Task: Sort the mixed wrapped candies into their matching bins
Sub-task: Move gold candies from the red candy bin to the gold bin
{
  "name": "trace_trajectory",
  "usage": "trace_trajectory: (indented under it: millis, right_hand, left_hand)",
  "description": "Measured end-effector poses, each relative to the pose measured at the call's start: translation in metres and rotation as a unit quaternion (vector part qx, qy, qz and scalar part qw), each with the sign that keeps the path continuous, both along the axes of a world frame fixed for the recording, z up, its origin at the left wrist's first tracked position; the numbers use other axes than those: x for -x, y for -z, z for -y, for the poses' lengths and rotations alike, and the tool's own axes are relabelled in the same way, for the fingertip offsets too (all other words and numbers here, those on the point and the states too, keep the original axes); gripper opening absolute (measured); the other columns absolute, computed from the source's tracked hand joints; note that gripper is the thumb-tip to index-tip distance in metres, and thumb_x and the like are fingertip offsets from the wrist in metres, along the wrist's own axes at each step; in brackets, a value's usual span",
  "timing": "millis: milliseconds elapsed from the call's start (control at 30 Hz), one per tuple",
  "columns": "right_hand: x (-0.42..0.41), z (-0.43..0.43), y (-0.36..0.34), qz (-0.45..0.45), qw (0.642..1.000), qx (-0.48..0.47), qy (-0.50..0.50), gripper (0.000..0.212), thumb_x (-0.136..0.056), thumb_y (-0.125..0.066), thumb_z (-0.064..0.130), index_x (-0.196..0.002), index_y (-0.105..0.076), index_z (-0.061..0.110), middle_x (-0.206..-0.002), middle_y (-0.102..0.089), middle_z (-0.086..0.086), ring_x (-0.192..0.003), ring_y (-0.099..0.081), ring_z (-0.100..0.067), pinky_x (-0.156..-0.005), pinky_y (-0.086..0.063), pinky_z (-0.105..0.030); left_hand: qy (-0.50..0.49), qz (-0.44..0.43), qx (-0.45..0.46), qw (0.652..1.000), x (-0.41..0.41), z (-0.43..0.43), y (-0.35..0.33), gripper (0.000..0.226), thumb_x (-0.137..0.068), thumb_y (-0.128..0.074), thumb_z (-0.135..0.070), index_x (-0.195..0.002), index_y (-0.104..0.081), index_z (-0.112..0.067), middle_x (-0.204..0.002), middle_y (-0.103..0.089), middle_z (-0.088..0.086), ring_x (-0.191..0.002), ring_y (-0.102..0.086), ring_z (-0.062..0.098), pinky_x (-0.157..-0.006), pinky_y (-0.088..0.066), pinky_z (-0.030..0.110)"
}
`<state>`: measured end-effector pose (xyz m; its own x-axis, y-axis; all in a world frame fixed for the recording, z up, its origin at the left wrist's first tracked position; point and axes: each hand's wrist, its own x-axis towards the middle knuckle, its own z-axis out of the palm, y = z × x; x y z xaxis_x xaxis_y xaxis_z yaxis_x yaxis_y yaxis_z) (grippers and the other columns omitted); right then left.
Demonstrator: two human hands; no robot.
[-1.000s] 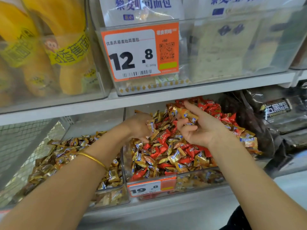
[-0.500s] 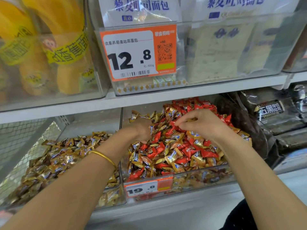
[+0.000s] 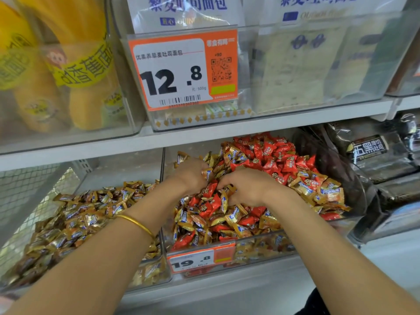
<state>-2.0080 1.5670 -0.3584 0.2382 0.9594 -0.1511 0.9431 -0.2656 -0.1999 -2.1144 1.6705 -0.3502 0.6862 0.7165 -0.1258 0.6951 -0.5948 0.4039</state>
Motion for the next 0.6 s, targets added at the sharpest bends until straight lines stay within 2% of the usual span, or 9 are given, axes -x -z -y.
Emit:
trace_trajectory:
  millis: [67,133,233,267,333,400,467,533,600]
  right_hand:
    - [0.0,-0.002,0.004,-0.015,0.999,-0.032,0.012,0.042,-0.088,-0.063,0.019,-0.127,-0.055,0.031,-0.13,-0.048,-0.003,-0.106,-0.055,-0.022,-0.083,-0.046,-0.032]
    - [-0.004,-0.001,0.007,-0.09,0.992,-0.082,0.031,0.035,-0.088,-0.062,0.015,-0.122,-0.06,0.024,-0.127,-0.055,-0.002,-0.095,-0.06,-0.018,-0.078,-0.05,-0.03]
    - [-0.014,0.005,0.004,-0.215,0.962,-0.155,0.07,0.04,-0.086,-0.067,0.017,-0.125,-0.059,0.013,-0.137,-0.051,-0.003,-0.125,-0.049,-0.019,-0.101,-0.034,-0.025]
    - [-0.016,0.008,0.002,-0.249,0.949,-0.174,0.08,0.043,-0.085,-0.067,0.016,-0.127,-0.057,0.011,-0.139,-0.049,-0.003,-0.129,-0.044,-0.018,-0.1,-0.031,-0.021]
    - [-0.018,0.012,0.0,-0.327,0.916,-0.202,0.114,0.046,-0.085,-0.067,0.015,-0.129,-0.055,0.012,-0.139,-0.048,-0.001,-0.125,-0.046,-0.017,-0.093,-0.036,-0.022]
    - [-0.017,0.016,-0.002,-0.434,0.861,-0.211,0.162,0.048,-0.085,-0.068,0.017,-0.131,-0.053,0.016,-0.125,-0.053,0.002,-0.099,-0.058,-0.015,-0.066,-0.047,-0.022]
    - [-0.017,0.021,-0.005,-0.545,0.788,-0.212,0.193,0.048,-0.083,-0.068,0.016,-0.129,-0.053,0.015,-0.103,-0.059,0.0,-0.061,-0.056,-0.011,-0.039,-0.035,-0.018]
    - [-0.016,0.023,-0.01,-0.656,0.697,-0.207,0.203,0.038,-0.082,-0.066,0.012,-0.119,-0.056,0.013,-0.089,-0.056,-0.003,-0.048,-0.047,-0.009,-0.031,-0.027,-0.013]
    - [-0.014,0.025,-0.013,-0.771,0.584,-0.174,0.187,0.031,-0.076,-0.069,0.009,-0.103,-0.056,0.013,-0.081,-0.049,-0.001,-0.045,-0.044,-0.008,-0.027,-0.025,-0.011]
  left_hand:
    - [-0.003,0.039,0.007,0.999,0.003,-0.001,-0.002,0.049,-0.09,-0.058,-0.007,-0.137,-0.046,-0.009,-0.136,-0.052,0.012,-0.12,-0.054,0.025,-0.102,-0.041,0.03]
    - [-0.006,0.09,0.026,0.996,0.008,0.001,-0.007,0.046,-0.089,-0.059,-0.007,-0.134,-0.049,-0.008,-0.133,-0.054,0.012,-0.109,-0.06,0.025,-0.098,-0.046,0.03]
    - [0.007,0.177,0.055,0.983,0.019,0.01,-0.017,0.029,-0.09,-0.056,-0.003,-0.119,-0.06,-0.01,-0.098,-0.064,0.008,-0.074,-0.063,0.017,-0.063,-0.048,0.01]
    - [0.008,0.205,0.072,0.976,0.024,0.014,-0.019,0.024,-0.091,-0.055,-0.002,-0.112,-0.063,-0.012,-0.086,-0.062,0.004,-0.066,-0.059,0.013,-0.052,-0.044,0.005]
    - [0.007,0.253,0.11,0.961,0.034,0.022,-0.023,0.022,-0.091,-0.056,-0.002,-0.106,-0.064,-0.016,-0.075,-0.057,-0.003,-0.06,-0.056,0.006,-0.049,-0.041,0.003]
    - [0.003,0.289,0.139,0.947,0.046,0.027,-0.024,0.023,-0.09,-0.058,-0.004,-0.104,-0.066,-0.019,-0.077,-0.059,-0.003,-0.056,-0.057,0.001,-0.055,-0.044,0.005]
    - [-0.004,0.324,0.174,0.93,0.06,0.032,-0.025,0.023,-0.089,-0.059,-0.005,-0.1,-0.068,-0.024,-0.083,-0.062,0.003,-0.055,-0.059,0.002,-0.059,-0.047,0.01]
    - [-0.018,0.362,0.217,0.906,0.075,0.034,-0.026,0.024,-0.089,-0.06,-0.004,-0.098,-0.069,-0.024,-0.087,-0.063,0.007,-0.059,-0.061,0.006,-0.058,-0.048,0.012]
    - [-0.03,0.403,0.252,0.879,0.091,0.034,-0.026,0.024,-0.088,-0.059,-0.001,-0.098,-0.069,-0.021,-0.086,-0.066,0.005,-0.063,-0.061,0.007,-0.061,-0.051,0.013]
